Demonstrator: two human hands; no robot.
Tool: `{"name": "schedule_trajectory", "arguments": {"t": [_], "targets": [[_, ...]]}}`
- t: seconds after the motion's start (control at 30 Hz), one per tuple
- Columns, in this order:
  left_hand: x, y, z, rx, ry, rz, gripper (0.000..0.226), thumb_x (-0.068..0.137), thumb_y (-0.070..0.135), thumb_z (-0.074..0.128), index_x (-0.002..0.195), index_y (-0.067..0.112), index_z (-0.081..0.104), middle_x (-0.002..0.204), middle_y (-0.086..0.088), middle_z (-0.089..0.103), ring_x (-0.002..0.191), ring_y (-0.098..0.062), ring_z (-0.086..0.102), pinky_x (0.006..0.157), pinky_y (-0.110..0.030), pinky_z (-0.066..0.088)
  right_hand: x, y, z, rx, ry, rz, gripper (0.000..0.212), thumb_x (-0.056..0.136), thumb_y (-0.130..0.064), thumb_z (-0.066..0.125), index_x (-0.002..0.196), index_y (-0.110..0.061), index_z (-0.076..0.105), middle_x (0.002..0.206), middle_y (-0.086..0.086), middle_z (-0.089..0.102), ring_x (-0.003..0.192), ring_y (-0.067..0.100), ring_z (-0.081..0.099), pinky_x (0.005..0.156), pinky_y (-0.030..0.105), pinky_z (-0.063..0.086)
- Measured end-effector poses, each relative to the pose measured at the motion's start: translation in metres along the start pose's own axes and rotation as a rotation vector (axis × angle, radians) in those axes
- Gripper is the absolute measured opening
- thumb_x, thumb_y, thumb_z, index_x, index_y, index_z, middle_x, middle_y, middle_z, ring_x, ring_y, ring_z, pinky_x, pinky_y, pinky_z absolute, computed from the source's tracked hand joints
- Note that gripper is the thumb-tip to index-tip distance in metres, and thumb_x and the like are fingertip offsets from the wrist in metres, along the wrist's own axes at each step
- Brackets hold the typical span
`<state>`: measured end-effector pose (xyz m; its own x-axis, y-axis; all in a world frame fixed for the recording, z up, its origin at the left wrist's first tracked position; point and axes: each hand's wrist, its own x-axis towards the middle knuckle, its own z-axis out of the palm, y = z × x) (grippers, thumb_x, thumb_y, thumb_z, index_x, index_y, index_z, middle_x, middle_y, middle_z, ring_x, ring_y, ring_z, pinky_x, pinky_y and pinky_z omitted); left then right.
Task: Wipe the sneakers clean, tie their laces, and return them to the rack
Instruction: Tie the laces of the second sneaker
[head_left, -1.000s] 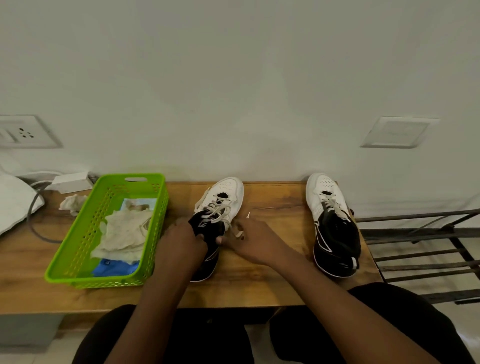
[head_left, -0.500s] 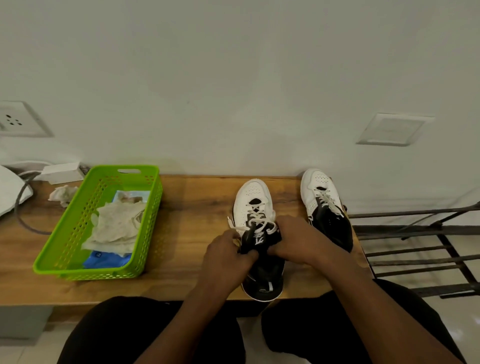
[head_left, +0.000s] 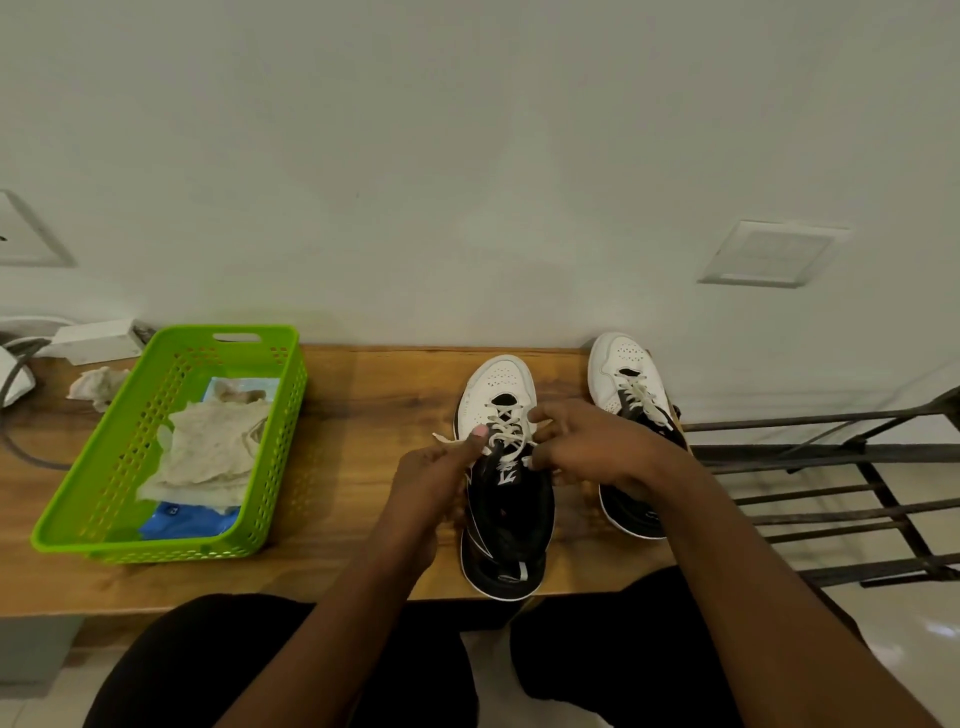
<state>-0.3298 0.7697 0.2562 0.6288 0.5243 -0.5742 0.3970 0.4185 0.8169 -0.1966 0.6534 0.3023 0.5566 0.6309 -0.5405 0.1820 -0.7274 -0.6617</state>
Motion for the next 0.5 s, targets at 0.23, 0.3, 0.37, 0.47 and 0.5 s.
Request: {"name": "schedule_trajectory", "arguments": {"t": [0.23, 0.3, 0.37, 0.47, 0.5], "targets": [[0.006, 0.012, 0.008, 0.141, -0.058, 0.088, 0.022, 0.098, 0.025, 0.062, 0.08, 0.014, 0.07, 0.075, 0.003, 0.072, 0.068, -0.004, 0.066, 0.056, -0.018, 0.048, 0.0, 0.008, 0.004, -0.091, 0.056, -0.042, 0.051, 0.067, -0.015, 0.086, 0.113, -0.017, 0.064, 0.098, -0.001, 0.072, 0.088, 0.014, 0.07, 0.08, 0.033, 0.06], [0.005, 0.004, 0.005, -0.144, -0.01, 0.052, 0.023, 0.101, 0.026, 0.056, 0.092, 0.01, 0.069, 0.085, -0.002, 0.074, 0.081, -0.012, 0.069, 0.069, -0.026, 0.05, 0.0, 0.009, 0.005, -0.157, 0.068, -0.052, 0.042, 0.068, -0.018, 0.085, 0.106, -0.019, 0.069, 0.098, -0.003, 0.072, 0.091, 0.014, 0.067, 0.083, 0.032, 0.056], [0.003, 0.002, -0.003, -0.556, 0.02, 0.001, 0.023, 0.103, 0.02, 0.052, 0.086, 0.011, 0.064, 0.082, -0.004, 0.072, 0.078, -0.014, 0.071, 0.076, -0.033, 0.052, 0.001, 0.01, 0.006, -0.171, 0.061, -0.048, 0.034, 0.07, -0.02, 0.083, 0.103, -0.021, 0.072, 0.096, -0.005, 0.073, 0.093, 0.013, 0.067, 0.087, 0.033, 0.054], [0.001, 0.008, -0.019, -1.027, -0.06, 0.101, 0.028, 0.1, 0.007, 0.046, 0.076, 0.02, 0.051, 0.068, 0.004, 0.063, 0.063, -0.007, 0.068, 0.088, -0.045, 0.053, 0.001, 0.01, 0.009, -0.154, 0.046, -0.022, 0.023, 0.073, -0.019, 0.081, 0.096, -0.018, 0.075, 0.09, -0.003, 0.074, 0.09, 0.014, 0.067, 0.084, 0.031, 0.054], [-0.001, 0.011, -0.023, -1.094, -0.083, 0.139, 0.028, 0.099, 0.005, 0.045, 0.076, 0.022, 0.048, 0.065, 0.006, 0.06, 0.062, -0.006, 0.065, 0.09, -0.046, 0.054, 0.001, 0.01, 0.01, -0.153, 0.047, -0.011, 0.021, 0.073, -0.02, 0.082, 0.093, -0.016, 0.075, 0.088, 0.0, 0.074, 0.088, 0.016, 0.068, 0.082, 0.033, 0.056]]}}
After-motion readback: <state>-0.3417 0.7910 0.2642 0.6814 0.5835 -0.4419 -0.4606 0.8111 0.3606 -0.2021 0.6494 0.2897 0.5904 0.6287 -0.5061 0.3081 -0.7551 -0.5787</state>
